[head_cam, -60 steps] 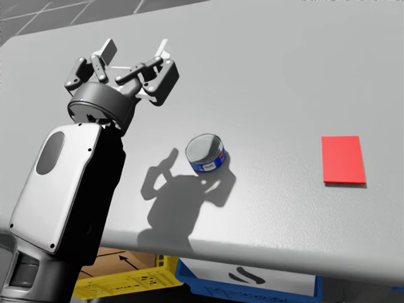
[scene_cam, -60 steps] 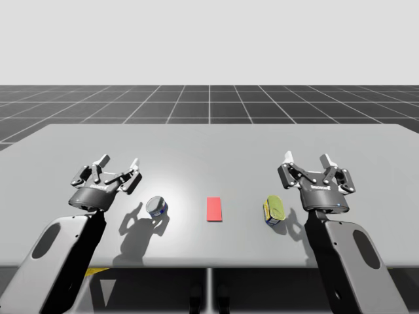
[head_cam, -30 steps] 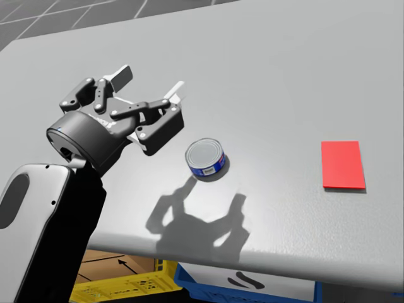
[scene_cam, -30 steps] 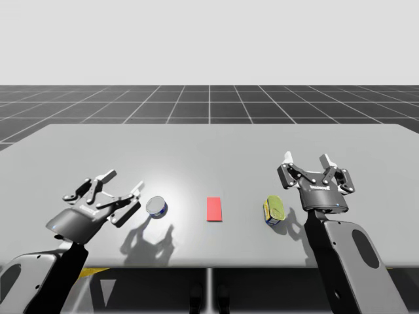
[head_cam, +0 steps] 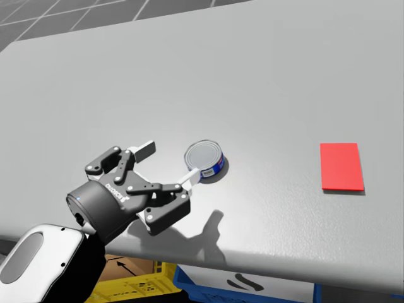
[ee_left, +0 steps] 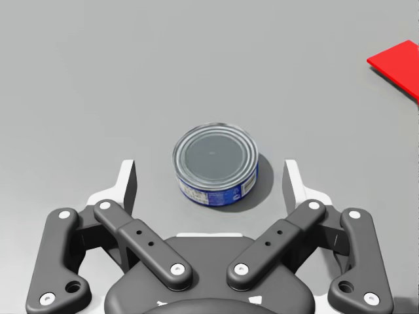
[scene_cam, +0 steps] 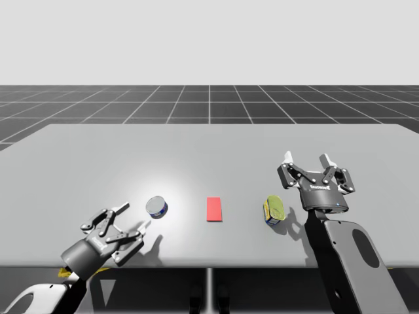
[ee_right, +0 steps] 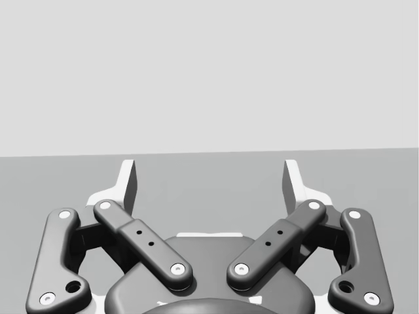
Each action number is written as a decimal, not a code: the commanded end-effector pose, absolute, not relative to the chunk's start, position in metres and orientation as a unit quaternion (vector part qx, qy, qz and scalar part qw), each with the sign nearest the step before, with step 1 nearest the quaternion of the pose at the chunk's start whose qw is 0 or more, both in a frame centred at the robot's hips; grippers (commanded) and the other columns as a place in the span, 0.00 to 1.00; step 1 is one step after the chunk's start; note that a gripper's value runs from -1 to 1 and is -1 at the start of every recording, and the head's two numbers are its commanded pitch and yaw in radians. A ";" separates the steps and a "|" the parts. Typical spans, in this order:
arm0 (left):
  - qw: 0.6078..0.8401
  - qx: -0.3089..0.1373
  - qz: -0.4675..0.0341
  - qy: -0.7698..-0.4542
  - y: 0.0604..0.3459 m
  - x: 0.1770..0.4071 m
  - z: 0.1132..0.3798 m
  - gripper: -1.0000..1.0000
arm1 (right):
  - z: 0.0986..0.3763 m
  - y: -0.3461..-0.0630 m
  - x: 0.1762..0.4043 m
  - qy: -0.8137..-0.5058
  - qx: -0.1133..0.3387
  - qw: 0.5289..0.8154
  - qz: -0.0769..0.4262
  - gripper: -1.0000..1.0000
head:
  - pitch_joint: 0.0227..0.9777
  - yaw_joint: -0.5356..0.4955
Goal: Look at the card. If it is red, pick the object on the left. If it is green, pick the object on the right.
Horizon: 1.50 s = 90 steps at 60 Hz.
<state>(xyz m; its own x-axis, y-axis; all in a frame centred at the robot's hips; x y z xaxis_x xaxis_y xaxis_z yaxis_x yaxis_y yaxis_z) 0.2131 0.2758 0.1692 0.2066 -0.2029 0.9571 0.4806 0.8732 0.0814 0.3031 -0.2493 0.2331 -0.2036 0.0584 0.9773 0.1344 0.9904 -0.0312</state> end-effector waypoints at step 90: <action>0.812 -0.103 -0.223 -0.529 0.240 0.265 0.116 1.00 | 0.236 -0.254 0.303 -0.779 -0.063 0.623 -0.034 0.00 | 0.61 0.86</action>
<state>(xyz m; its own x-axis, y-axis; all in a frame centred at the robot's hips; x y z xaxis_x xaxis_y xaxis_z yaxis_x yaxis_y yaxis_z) 0.2751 0.2402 0.1329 0.2951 -0.2120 0.9316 0.3798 0.9208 0.0892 0.3022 -0.2529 0.2359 -0.2165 0.0559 0.9747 0.1381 0.9901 -0.0261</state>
